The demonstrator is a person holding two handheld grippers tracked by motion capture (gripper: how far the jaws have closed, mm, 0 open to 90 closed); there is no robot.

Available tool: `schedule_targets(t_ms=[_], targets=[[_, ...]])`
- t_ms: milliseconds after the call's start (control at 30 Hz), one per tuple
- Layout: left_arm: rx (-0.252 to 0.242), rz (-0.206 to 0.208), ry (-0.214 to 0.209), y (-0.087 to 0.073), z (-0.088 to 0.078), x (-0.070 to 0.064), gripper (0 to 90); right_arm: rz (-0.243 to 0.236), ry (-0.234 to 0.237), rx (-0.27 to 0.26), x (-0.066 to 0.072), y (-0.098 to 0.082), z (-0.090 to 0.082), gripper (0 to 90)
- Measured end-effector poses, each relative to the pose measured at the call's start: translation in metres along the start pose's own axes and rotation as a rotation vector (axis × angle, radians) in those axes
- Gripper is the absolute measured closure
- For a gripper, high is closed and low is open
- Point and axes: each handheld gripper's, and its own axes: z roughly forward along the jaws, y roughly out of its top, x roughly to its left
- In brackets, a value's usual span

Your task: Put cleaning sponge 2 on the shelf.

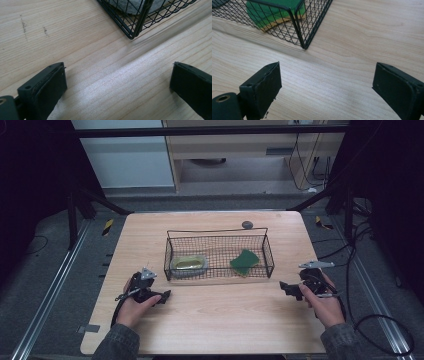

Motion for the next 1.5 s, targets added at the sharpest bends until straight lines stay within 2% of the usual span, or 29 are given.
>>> schedule_targets(t_ms=[300, 600, 767, 800, 833, 933, 1000, 1300, 1500], targets=[[0.0, 0.0, 0.0, 0.0, 0.0, 0.0, 0.0, 0.015, 0.007, 0.03, -0.001, -0.011, 0.012, 9.1], [-0.001, 0.0, 0.0, 0.0, 0.0, 0.0, 0.0, 0.035, -0.007, 0.056, -0.007, -0.019, 0.024, 9.2], [-0.001, 0.0, 0.0, 0.0, 0.0, 0.0, 0.0, 0.081, -0.052, 0.045, -0.018, -0.021, 0.031, 9.3], [-0.001, 0.0, 0.0, 0.0, 0.0, 0.0, 0.0, 0.111, -0.067, 0.03, -0.023, -0.021, 0.034, 9.5], [0.0, 0.0, 0.0, 0.0, 0.0, 0.0, 0.0, 0.111, -0.067, 0.03, -0.023, -0.021, 0.034, 9.5], [0.0, 0.0, 0.0, 0.0, 0.0, 0.0, 0.0, 0.124, -0.11, 0.014, -0.029, -0.021, 0.036, 9.6], [0.0, 0.0, -0.001, 0.0, 0.0, 0.0, 0.0, 0.138, -0.114, 0.0, -0.032, -0.02, 0.038, 9.5], [0.0, 0.001, -0.001, 0.0, 0.0, 0.0, 0.0, 0.126, -0.142, -0.019, -0.03, -0.02, 0.045, 8.2], [0.0, 0.001, -0.001, 0.0, 0.0, 0.0, 0.0, 0.079, -0.181, -0.041, -0.025, -0.024, 0.049, 5.5]])
